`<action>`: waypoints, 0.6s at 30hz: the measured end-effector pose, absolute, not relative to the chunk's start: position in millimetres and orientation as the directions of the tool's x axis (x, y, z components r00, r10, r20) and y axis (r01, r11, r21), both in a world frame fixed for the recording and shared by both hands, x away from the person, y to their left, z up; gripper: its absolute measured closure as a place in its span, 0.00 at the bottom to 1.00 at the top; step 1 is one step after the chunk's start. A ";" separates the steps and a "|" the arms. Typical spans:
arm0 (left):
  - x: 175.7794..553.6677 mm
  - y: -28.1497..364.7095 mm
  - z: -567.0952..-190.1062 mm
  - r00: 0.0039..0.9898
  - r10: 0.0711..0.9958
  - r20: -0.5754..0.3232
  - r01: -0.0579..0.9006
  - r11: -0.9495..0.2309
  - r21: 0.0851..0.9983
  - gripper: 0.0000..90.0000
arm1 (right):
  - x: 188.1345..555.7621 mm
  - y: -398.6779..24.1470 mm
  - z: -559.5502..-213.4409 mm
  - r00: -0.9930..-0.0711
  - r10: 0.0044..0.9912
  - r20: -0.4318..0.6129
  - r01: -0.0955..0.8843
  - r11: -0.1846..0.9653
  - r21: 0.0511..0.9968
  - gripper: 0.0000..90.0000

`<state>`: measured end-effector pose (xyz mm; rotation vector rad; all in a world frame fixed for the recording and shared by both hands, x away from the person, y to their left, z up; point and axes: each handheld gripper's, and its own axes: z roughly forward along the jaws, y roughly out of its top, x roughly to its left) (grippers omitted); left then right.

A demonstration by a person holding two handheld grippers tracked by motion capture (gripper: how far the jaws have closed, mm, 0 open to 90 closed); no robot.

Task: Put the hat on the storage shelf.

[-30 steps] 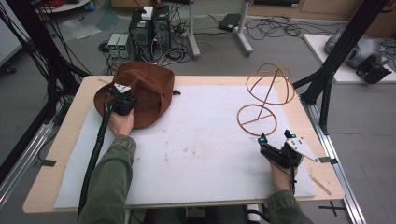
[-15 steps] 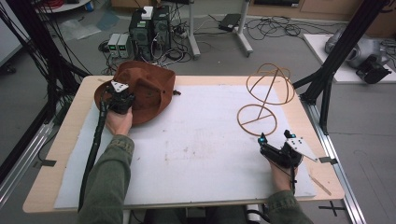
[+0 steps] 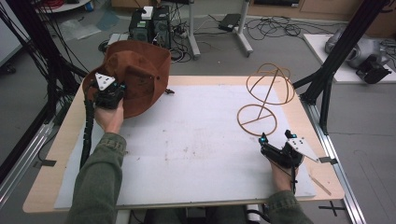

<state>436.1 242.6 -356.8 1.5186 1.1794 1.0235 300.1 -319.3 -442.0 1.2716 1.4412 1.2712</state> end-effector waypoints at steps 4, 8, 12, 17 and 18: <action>425.5 248.9 -339.6 0.198 0.979 0.050 0.144 -0.079 0.986 1.00 | 300.3 -319.3 -442.1 -0.158 0.986 0.045 0.166 -0.018 0.986 0.08; 418.5 249.7 -320.0 0.205 0.977 0.049 0.087 -0.068 0.994 1.00 | 299.8 -318.8 -441.8 -0.157 0.986 0.047 0.166 -0.021 0.986 0.07; 414.6 244.1 -298.0 0.231 0.971 0.057 0.032 -0.066 0.997 1.00 | 299.9 -318.8 -441.5 -0.151 0.987 0.046 0.159 -0.021 0.987 0.07; 412.6 229.2 -277.1 0.273 0.959 0.082 -0.012 -0.082 0.997 1.00 | 298.8 -320.0 -440.8 -0.143 0.988 0.053 0.151 -0.031 0.988 0.07; 413.1 226.1 -273.8 0.291 0.953 0.081 -0.016 -0.080 0.997 1.00 | 298.4 -320.1 -440.6 -0.144 0.988 0.055 0.154 -0.033 0.987 0.07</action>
